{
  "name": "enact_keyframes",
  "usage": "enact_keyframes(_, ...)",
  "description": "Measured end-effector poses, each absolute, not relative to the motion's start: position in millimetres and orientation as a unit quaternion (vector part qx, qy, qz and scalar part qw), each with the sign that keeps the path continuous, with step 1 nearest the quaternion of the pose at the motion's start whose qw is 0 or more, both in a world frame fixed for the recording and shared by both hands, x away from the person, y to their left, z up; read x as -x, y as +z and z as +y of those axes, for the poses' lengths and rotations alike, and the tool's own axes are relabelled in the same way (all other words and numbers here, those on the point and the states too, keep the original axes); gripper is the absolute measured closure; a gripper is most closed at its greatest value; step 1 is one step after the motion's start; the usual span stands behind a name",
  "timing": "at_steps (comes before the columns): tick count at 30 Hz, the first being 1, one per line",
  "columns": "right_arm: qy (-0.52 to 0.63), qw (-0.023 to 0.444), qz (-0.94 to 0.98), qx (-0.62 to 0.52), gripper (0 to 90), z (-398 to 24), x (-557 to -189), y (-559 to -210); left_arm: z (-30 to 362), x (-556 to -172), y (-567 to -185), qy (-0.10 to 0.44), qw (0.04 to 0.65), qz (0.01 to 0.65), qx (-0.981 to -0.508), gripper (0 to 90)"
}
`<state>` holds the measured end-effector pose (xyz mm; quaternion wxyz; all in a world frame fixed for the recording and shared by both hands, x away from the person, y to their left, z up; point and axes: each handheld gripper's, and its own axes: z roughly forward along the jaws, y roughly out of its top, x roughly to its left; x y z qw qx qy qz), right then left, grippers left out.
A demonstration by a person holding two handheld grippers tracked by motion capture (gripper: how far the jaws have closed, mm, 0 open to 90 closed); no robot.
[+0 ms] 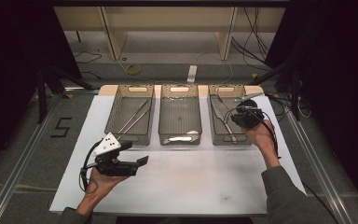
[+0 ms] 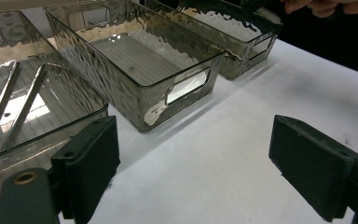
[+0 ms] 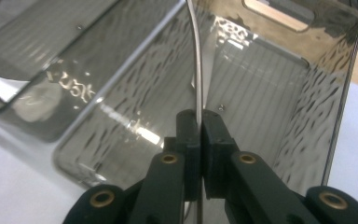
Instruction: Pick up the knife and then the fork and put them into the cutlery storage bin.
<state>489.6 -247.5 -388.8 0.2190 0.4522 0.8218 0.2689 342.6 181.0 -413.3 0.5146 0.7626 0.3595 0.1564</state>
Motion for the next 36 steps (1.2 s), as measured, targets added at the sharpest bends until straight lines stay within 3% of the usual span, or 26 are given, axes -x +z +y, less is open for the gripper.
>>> enact_keyframes(13,0.241,0.205,0.82,-0.476,86.6,-246.7,-505.1,-404.8,180.7,-342.5,-412.9,0.156,0.519,0.36,-0.759,15.6)
enact_keyframes(16,0.243,0.196,0.819,-0.482,73.1,-245.5,-506.3,-406.8,180.7,-342.5,-413.1,0.157,0.517,0.359,-0.761,15.5)
enact_keyframes(19,0.257,0.201,0.817,-0.476,66.9,-245.6,-502.4,-402.1,180.9,-342.7,-413.1,0.156,0.518,0.361,-0.76,15.6)
enact_keyframes(28,0.303,0.202,0.815,-0.451,60.4,-243.1,-479.7,-383.9,181.0,-342.8,-413.0,0.153,0.52,0.362,-0.758,15.6)
enact_keyframes(36,0.36,0.181,0.808,-0.431,46.4,-232.0,-453.9,-373.8,182.4,-343.8,-413.2,0.148,0.523,0.363,-0.757,15.6)
